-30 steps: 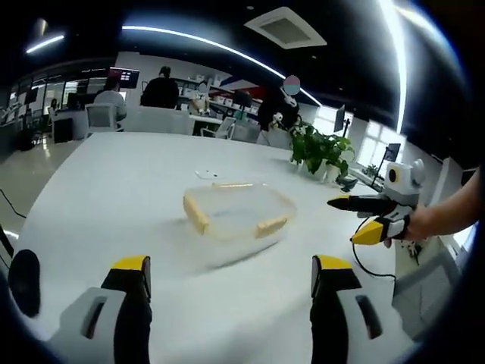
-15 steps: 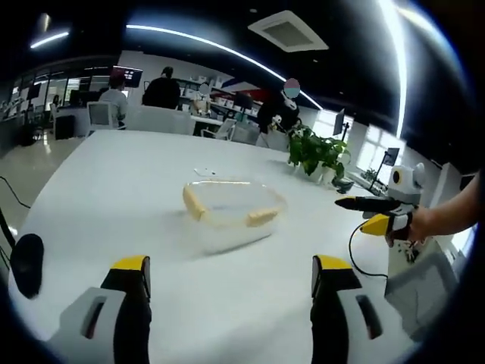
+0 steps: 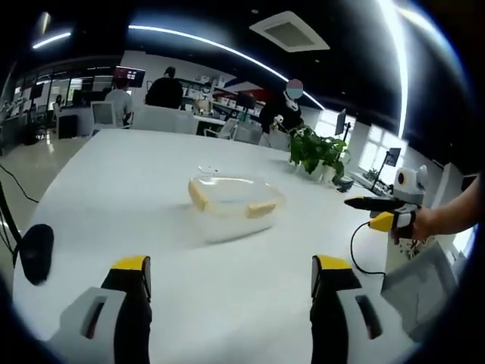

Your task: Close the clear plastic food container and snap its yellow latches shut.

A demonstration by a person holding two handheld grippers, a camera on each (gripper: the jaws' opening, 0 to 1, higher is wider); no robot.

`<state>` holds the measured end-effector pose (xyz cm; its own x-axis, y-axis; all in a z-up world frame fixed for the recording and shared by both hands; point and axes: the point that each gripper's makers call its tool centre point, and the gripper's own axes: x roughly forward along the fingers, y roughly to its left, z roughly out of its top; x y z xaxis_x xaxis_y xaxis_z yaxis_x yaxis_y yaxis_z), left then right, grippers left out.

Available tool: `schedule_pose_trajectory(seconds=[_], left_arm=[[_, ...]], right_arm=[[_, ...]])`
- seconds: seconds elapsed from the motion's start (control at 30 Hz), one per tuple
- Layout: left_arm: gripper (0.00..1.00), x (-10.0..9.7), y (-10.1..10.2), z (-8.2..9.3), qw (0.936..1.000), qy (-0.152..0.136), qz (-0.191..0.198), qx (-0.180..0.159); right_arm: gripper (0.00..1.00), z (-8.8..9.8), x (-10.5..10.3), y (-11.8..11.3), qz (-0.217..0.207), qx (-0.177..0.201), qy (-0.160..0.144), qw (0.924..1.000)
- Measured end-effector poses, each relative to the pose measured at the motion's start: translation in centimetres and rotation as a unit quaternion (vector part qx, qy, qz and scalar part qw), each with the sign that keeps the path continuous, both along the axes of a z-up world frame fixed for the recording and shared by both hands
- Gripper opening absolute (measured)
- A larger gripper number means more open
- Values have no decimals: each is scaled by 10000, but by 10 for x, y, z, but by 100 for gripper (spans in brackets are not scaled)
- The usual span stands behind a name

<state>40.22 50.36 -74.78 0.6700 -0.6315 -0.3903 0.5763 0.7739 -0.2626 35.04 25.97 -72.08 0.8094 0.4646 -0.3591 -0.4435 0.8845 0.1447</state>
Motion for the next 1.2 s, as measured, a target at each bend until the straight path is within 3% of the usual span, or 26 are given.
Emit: schedule_pose_trajectory(seconds=[0.6, 1.2], left_arm=[[87, -32, 12, 4, 10000, 12, 61, 47], [86, -68, 9, 2, 9999, 82, 102, 65]], right_arm=[[91, 2, -34, -15, 45, -92, 113, 9999], [90, 5, -61, -33, -68, -3, 195, 9998]])
